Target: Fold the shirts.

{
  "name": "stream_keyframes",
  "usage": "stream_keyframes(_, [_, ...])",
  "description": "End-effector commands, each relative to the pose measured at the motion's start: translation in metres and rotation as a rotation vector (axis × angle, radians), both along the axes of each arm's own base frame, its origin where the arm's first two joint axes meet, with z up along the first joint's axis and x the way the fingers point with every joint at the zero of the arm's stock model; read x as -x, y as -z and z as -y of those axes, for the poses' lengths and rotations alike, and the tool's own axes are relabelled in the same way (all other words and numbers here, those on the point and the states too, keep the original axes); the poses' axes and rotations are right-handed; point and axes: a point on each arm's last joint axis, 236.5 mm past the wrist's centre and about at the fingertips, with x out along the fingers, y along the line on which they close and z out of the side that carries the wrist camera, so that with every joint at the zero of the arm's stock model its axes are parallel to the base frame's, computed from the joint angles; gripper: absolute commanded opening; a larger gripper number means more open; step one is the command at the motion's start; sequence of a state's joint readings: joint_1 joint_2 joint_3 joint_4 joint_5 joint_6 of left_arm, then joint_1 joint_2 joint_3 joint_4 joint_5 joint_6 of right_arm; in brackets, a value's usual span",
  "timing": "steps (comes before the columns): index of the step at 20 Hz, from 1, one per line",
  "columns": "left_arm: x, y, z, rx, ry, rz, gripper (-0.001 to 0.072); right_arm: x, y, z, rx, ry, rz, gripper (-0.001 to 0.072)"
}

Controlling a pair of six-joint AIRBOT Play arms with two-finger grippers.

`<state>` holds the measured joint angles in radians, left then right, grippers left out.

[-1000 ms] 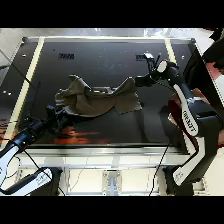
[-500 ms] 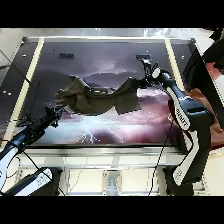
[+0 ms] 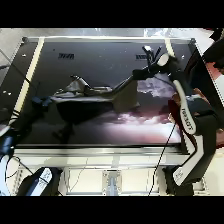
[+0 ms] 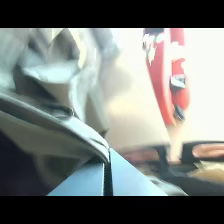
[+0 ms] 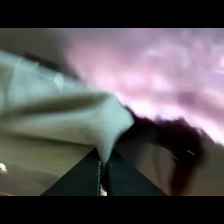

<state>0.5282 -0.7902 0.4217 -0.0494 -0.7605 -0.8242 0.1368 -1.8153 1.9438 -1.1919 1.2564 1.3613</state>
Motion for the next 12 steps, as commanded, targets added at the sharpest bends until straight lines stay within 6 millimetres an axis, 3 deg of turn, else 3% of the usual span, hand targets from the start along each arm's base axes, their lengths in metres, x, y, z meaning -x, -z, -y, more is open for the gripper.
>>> stream_keyframes(1, [0.042,-0.087,-0.047,-0.337,-0.130,0.052,0.0005,0.077,-0.109,0.029,0.122,-0.071,0.037,0.0013])
stream_keyframes(4, [0.086,-0.200,-0.080,-0.645,-0.326,0.154,0.0005,0.157,-0.232,0.032,0.056,-0.055,0.268,0.0013])
stream_keyframes(6, [0.094,-0.267,-0.063,-0.736,-0.328,0.265,0.0005,0.207,-0.308,0.038,0.012,-0.026,0.500,0.0012])
stream_keyframes(8, [0.093,-0.310,-0.038,-0.803,-0.259,0.334,0.0005,0.250,-0.375,0.045,-0.060,0.027,0.728,0.0011])
stream_keyframes(10, [0.091,-0.334,-0.015,-0.910,-0.171,0.348,0.0006,0.284,-0.415,0.050,-0.098,0.047,0.877,0.0011])
stream_keyframes(12, [0.095,-0.345,-0.002,-1.046,-0.110,0.316,0.0006,0.302,-0.424,0.054,-0.110,0.057,0.908,0.0011])
